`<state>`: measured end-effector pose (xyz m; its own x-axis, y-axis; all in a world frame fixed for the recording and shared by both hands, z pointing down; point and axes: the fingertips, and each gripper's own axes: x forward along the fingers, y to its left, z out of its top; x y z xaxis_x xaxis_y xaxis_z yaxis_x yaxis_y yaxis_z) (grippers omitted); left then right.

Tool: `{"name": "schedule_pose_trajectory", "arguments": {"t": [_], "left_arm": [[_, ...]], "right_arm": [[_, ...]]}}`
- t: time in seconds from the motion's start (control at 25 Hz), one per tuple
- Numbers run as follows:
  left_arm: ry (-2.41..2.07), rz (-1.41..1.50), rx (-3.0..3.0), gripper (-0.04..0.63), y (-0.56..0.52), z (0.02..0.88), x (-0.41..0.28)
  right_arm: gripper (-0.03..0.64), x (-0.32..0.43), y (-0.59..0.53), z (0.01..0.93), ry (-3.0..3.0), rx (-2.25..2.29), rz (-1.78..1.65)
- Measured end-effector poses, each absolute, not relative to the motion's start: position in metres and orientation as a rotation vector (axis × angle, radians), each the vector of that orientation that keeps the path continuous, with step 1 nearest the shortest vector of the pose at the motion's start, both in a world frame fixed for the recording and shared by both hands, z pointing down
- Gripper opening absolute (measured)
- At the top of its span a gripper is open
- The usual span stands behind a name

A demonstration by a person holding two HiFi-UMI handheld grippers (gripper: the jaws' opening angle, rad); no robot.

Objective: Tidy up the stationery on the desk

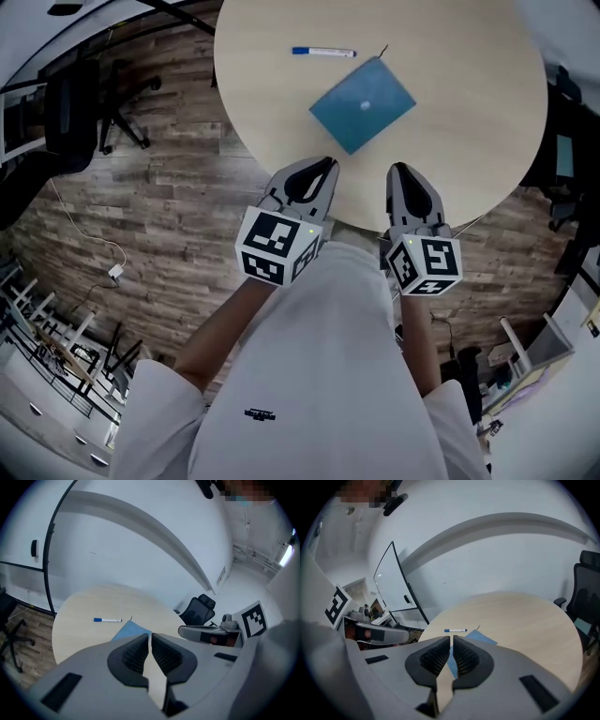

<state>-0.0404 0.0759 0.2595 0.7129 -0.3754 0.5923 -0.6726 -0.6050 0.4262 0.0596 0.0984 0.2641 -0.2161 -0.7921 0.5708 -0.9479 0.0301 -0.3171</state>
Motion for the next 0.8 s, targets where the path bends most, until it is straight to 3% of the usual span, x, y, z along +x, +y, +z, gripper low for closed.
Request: {"name": "schedule_pose_trajectory", "arguments": {"t": [0.8], "left_arm": [[-0.858, 0.746, 2.294, 0.037, 0.029, 0.357, 0.007]], "right_arm": [[0.046, 0.081, 0.064, 0.353, -2.113, 1.635, 1.067]]}}
